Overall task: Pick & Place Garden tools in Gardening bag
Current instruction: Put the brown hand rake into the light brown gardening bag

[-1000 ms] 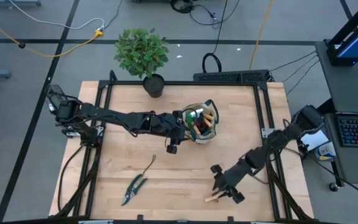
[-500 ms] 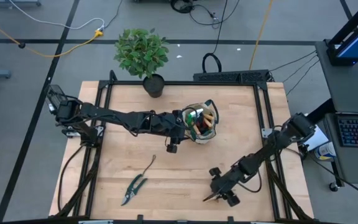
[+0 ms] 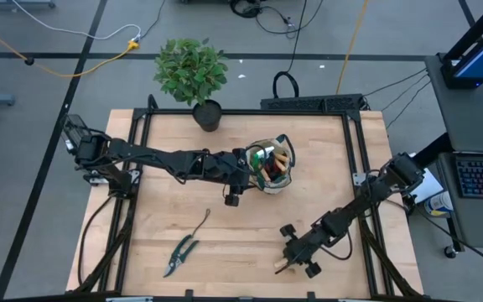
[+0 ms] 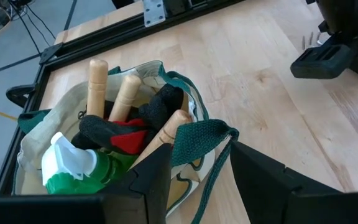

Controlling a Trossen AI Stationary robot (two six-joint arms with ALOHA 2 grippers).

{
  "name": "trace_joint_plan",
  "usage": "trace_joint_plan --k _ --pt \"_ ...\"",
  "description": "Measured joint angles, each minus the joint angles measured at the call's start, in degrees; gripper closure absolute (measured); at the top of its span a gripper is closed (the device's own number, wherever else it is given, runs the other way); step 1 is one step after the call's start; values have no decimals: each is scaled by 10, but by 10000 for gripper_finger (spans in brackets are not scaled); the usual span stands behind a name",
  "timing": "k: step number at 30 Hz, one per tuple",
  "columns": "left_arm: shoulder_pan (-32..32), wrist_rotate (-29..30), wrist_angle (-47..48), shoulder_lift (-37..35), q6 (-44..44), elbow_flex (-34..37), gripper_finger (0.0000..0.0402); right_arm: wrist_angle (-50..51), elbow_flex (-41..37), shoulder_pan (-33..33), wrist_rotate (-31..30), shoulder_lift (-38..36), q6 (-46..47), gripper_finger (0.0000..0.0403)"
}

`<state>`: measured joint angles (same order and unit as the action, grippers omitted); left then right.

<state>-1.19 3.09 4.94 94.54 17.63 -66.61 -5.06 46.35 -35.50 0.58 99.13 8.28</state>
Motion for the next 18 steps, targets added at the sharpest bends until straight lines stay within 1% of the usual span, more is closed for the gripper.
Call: trace_joint_plan --k 6,10,13,15,18 --pt "0 0 1 0 0 0 229 -2 0 14 -4 0 4 347" --pt "0 0 1 0 2 0 229 6 -2 28 -14 -26 1 347" --pt "0 0 1 0 2 0 229 6 -2 37 -16 -73 -27 347" --pt "0 0 8 0 3 0 229 3 -1 44 -16 -114 -64 347" --pt "0 0 15 0 7 0 229 3 -1 54 -50 -184 -145 347"
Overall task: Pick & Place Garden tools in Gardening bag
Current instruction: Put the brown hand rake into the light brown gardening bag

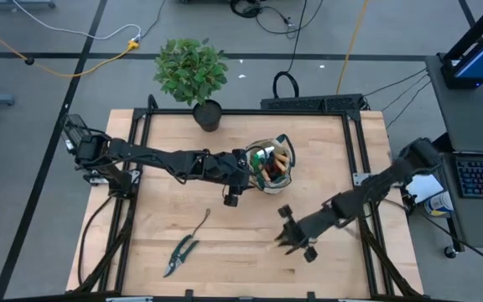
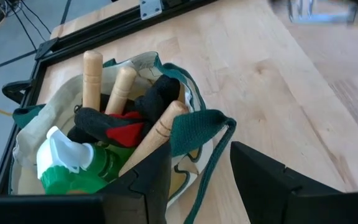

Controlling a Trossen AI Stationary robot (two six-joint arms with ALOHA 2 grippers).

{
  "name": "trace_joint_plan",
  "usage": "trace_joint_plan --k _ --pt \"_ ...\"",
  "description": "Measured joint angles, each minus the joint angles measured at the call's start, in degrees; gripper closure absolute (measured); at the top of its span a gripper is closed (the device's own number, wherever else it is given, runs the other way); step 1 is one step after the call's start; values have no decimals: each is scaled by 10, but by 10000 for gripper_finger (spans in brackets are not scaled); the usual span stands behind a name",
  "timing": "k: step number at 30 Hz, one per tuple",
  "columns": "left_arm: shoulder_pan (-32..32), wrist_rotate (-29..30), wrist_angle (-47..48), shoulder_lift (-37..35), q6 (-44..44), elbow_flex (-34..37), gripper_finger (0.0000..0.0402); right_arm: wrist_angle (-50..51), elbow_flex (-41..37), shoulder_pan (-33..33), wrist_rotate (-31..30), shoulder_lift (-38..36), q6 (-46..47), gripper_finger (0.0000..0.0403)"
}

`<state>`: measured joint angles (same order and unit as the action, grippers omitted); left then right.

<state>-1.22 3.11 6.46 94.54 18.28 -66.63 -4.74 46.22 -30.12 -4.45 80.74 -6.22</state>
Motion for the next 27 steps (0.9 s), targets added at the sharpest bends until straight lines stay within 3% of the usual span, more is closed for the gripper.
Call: trace_joint_plan --k 8,13,18,27 --pt "-23 -1 -70 0 50 0 229 -8 1 66 -19 -112 -180 346" --pt "-44 -1 -131 0 109 0 229 -10 1 125 -18 -117 -258 344" --pt "-54 -2 -136 0 114 0 229 -16 1 167 -16 -117 -304 344" --pt "-64 -1 -132 0 114 0 229 -17 1 182 -17 -130 -350 343"
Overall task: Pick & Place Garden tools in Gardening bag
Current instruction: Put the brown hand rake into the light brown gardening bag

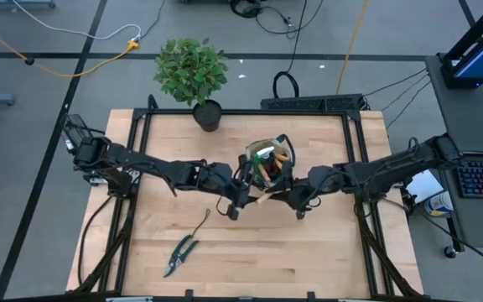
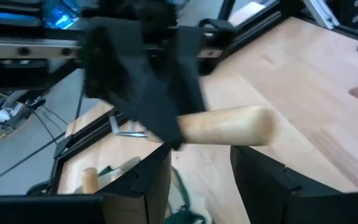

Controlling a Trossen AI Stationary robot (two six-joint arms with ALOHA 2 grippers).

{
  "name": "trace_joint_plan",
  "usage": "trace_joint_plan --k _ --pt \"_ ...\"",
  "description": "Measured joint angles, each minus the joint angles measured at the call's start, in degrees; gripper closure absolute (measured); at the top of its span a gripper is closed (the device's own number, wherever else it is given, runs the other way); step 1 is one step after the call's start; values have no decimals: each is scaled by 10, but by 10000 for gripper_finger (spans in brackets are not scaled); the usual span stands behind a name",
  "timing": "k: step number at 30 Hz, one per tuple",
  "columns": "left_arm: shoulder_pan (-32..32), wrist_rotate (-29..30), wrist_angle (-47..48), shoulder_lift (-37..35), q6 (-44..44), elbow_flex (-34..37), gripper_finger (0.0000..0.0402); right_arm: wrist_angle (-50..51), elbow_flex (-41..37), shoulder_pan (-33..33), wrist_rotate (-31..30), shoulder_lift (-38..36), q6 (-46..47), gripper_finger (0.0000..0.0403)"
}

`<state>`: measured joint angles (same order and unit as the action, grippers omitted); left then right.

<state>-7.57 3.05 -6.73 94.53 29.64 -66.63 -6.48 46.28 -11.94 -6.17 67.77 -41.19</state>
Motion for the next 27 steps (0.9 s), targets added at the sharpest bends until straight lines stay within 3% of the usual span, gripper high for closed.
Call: trace_joint_plan --k 4,11,19,27 --pt "-7 0 6 0 1 0 229 21 0 0 -3 -18 2 342" --pt "-19 -4 -65 0 16 0 229 2 -13 4 12 -19 14 342" --pt "-19 -4 -82 0 16 0 229 -104 -40 4 19 -17 -15 342" --pt "-19 -4 -111 0 44 0 234 -134 -51 4 19 -17 -15 342"
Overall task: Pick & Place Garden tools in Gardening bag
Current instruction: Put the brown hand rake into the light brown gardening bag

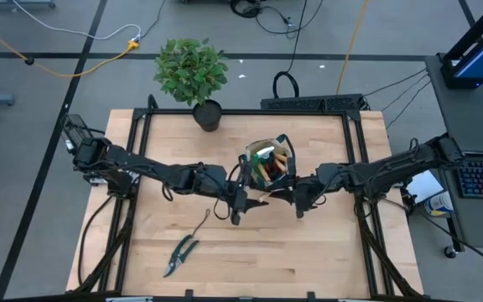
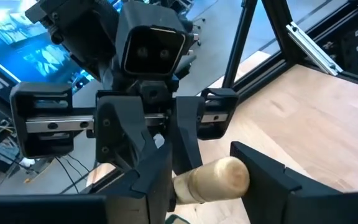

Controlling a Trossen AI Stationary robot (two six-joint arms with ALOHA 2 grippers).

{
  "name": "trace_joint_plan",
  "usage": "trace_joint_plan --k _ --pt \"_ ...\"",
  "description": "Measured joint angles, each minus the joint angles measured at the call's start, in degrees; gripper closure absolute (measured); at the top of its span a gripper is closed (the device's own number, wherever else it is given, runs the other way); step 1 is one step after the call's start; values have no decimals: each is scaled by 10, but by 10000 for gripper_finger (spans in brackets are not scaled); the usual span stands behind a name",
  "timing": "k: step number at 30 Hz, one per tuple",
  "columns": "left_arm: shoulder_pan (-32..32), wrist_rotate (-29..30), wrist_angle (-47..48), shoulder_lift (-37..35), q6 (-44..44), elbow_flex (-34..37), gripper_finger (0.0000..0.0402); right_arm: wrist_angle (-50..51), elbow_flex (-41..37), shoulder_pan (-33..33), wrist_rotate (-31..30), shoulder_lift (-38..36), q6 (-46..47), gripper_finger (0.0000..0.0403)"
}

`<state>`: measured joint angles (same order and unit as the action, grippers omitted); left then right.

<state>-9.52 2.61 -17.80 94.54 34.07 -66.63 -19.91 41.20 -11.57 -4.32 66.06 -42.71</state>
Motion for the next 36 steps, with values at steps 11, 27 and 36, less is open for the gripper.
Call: trace_joint_plan --k 11,27,36 --pt "0 7 -8 -1 18 0 327 -21 0 3 -6 2 29 330" --pt "0 127 31 0 -14 0 331 12 0 -25 -154 -1 59 220" --pt "-23 202 8 0 19 0 330 91 0 -48 -241 -1 98 210"
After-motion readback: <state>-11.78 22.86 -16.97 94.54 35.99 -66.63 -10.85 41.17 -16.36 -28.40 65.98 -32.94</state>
